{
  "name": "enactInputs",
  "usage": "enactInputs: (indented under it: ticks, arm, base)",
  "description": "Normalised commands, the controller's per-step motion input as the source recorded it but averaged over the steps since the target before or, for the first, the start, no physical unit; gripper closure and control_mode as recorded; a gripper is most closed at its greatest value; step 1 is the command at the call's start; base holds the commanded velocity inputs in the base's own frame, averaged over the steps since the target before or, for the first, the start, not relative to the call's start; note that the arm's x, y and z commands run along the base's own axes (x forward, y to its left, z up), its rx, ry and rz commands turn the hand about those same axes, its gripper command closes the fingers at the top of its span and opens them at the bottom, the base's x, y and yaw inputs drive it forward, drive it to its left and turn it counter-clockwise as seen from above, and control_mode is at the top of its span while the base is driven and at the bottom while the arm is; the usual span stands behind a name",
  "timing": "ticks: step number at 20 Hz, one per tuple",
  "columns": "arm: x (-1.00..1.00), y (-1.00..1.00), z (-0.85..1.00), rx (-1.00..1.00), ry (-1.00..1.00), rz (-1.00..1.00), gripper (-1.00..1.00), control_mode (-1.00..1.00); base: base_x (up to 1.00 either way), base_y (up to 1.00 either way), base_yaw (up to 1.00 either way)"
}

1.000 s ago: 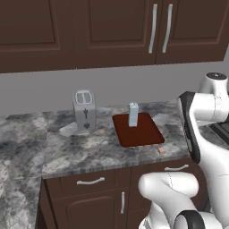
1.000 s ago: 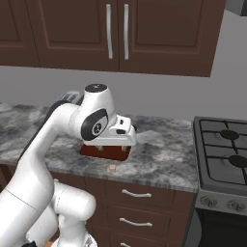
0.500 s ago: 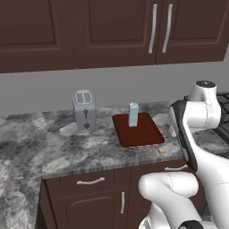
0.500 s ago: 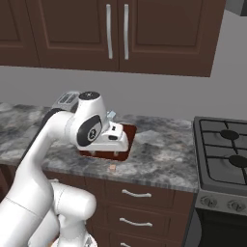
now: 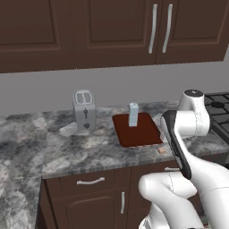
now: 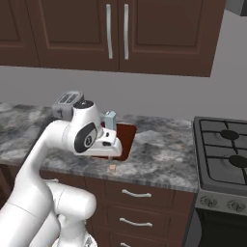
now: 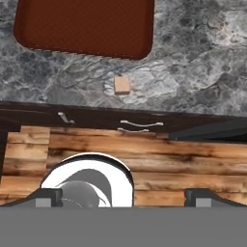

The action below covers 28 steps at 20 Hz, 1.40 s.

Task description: Take out the milk from the fridge and place it on the tray on the counter. Then take the sugar cube near the tray and place it in the tray.

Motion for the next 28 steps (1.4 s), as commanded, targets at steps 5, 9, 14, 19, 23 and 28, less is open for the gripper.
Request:
enactInputs:
  ticks: [5,9,14,19,23,28]
  arm:
    - [0.30,0.00,-0.34,0.05,0.02,0.00,-1.00,-1.00]
    - [0.38,0.00,-0.30,0.02,0.00,0.00,-1.00,-1.00]
    - [0.48,0.00,-0.43,0.00,0.00,0.00,-1.00,-1.00]
    - [0.48,0.00,-0.42,0.00,0.00,0.00,-1.00,-1.00]
    - [0.35,0.00,-0.27,0.00,0.03,0.00,-1.00,-1.00]
    - [0.14,0.00,-0.24,0.00,0.04,0.00,-1.00,-1.00]
  base:
    - [0.00,0.00,0.00]
    - [0.00,0.00,0.00]
    - [0.00,0.00,0.00]
    - [0.00,0.00,0.00]
    - [0.00,0.00,0.00]
    - [0.00,0.00,0.00]
